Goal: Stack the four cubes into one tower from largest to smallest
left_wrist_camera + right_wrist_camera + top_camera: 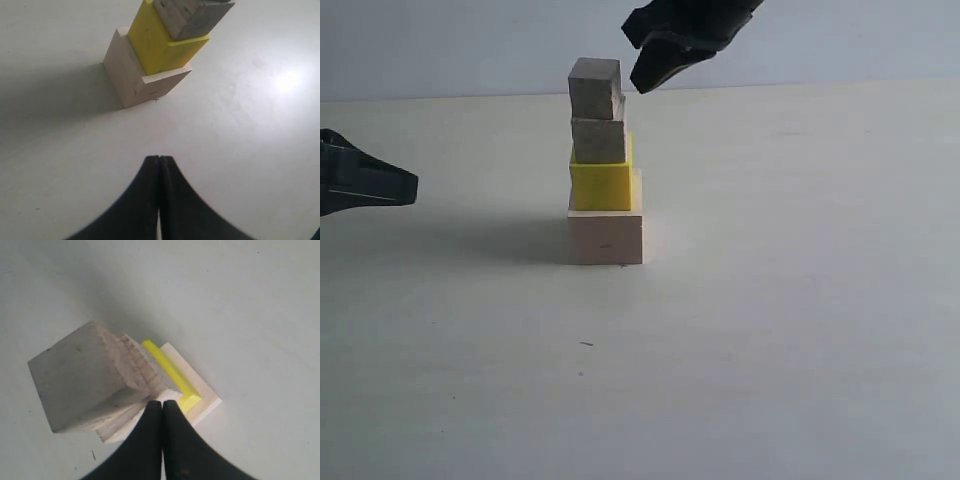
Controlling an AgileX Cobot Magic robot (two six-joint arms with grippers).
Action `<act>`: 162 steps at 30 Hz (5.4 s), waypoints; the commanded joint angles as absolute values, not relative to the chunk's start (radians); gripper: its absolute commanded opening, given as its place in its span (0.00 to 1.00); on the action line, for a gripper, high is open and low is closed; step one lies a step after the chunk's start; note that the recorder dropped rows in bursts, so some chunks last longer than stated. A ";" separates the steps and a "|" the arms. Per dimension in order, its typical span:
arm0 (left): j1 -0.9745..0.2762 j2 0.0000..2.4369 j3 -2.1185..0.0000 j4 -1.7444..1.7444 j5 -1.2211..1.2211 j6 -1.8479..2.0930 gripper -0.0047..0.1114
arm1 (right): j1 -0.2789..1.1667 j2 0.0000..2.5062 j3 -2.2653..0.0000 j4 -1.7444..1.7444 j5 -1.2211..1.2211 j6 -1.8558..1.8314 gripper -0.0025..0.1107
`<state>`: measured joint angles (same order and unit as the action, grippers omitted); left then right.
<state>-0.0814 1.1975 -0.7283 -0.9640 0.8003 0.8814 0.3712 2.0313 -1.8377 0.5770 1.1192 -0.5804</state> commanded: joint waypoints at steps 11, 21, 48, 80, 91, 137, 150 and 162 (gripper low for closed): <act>-0.079 1.199 -0.725 -0.970 0.802 0.877 0.04 | 0.373 2.020 -1.842 0.661 1.098 -0.636 0.02; -0.079 1.199 -0.725 -0.970 0.808 0.877 0.04 | 0.373 2.020 -1.842 0.618 1.090 -0.628 0.02; -0.079 1.199 -0.725 -0.990 0.749 0.877 0.04 | 0.373 1.930 -1.842 0.583 0.938 -0.601 0.02; -0.079 1.321 -0.843 -1.052 0.726 0.911 0.04 | 0.369 1.631 -1.515 0.308 0.571 -0.303 0.02; -0.079 1.376 -0.820 -1.101 0.696 0.946 0.04 | 0.369 1.429 -1.134 0.308 0.448 -0.306 0.02; -0.079 1.446 -0.811 -1.080 0.700 0.935 0.04 | 0.371 1.427 -1.013 0.310 0.479 -0.308 0.02; -0.076 1.138 -0.811 -0.934 0.557 0.967 0.04 | 0.371 1.427 -1.013 0.310 0.476 -0.308 0.02; 0.204 0.781 -0.811 -0.922 0.467 0.961 0.04 | 0.371 1.427 -1.013 0.310 0.476 -0.308 0.02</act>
<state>0.1602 0.8448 -0.8134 -0.9210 0.4699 0.9677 0.3712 1.4354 -1.0167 0.3115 0.4837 -0.3040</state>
